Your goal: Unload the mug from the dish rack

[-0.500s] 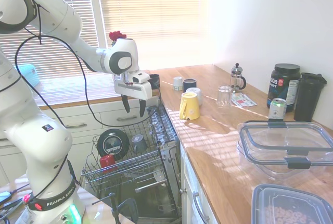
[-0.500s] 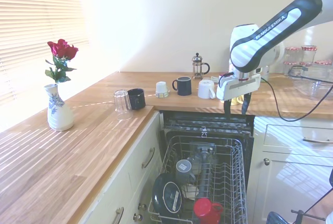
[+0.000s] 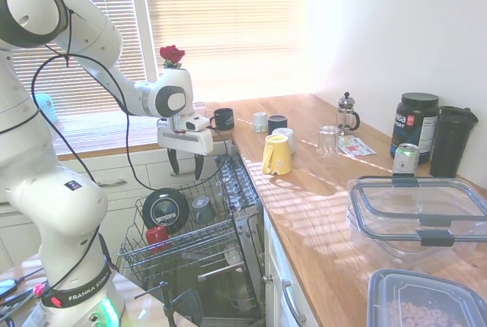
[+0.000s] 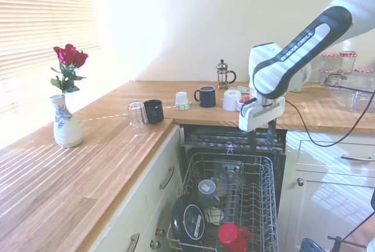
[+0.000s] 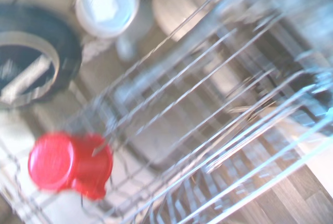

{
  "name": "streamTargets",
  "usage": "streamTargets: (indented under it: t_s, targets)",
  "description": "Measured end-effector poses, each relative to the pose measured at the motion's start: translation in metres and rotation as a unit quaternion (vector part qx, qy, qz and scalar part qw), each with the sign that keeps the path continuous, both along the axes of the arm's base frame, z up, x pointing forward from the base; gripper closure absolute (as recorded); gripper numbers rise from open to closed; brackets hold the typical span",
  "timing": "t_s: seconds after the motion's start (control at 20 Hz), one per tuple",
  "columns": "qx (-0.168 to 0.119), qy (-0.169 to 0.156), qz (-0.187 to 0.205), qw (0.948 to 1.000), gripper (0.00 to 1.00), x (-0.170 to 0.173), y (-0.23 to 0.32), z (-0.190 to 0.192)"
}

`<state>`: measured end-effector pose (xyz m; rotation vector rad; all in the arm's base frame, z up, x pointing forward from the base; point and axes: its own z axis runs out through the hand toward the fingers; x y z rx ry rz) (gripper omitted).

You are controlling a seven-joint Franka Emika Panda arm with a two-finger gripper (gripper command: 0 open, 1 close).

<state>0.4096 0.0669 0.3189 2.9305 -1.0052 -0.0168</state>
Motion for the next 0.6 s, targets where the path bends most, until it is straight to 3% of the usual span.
streamTargets:
  t_s: [0.3, 0.6]
  targets:
    - [-0.020, 0.032, 0.106, 0.9936, 0.00, -0.035, 0.054, -0.086]
    - [-0.027, 0.068, 0.212, 0.9745, 0.00, -0.056, 0.094, -0.155]
